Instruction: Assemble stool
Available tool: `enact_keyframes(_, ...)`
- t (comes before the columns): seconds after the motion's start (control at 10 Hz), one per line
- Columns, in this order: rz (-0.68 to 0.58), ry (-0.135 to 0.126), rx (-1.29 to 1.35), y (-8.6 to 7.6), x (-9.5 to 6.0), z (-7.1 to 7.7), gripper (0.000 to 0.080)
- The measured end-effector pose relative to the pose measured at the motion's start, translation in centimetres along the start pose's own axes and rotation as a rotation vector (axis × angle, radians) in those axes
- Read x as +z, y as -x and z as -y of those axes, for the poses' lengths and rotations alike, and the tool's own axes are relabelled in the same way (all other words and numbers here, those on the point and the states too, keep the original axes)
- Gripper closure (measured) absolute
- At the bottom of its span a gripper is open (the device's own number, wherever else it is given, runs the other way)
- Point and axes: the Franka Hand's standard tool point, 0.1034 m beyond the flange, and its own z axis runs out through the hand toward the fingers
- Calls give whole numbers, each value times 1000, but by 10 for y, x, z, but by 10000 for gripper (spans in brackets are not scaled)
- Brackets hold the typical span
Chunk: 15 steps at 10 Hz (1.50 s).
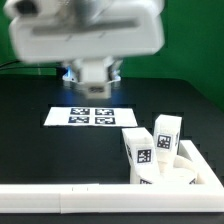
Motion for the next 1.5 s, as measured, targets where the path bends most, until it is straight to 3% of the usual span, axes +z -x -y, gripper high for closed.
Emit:
enact_keyframes(0.1, -68, 4, -19, -8, -7, 1, 469)
enact_keyframes(0.2, -160, 19, 2, 0, 3, -21, 469)
enact_keyframes(0.3, -205, 23, 17, 9, 7, -23, 469)
enact_keyframes(0.5, -368, 51, 4, -4, 4, -20, 469)
enact_keyframes(0.6, -474, 47, 54, -15, 0, 1, 469)
enact_keyframes(0.7, -587, 30, 59, -26, -4, 37, 469)
enact_keyframes(0.8, -677, 26, 42, -26, -4, 58, 469)
enact_keyframes(1.0, -816, 43, 25, -27, -3, 55, 469)
enact_keyframes(1.2, -805, 31, 35, -28, 3, 63, 469)
enact_keyframes(1.4, -800, 37, -42, -47, 18, 113, 469)
enact_keyframes(1.5, -817, 72, -102, -55, 29, 123, 469)
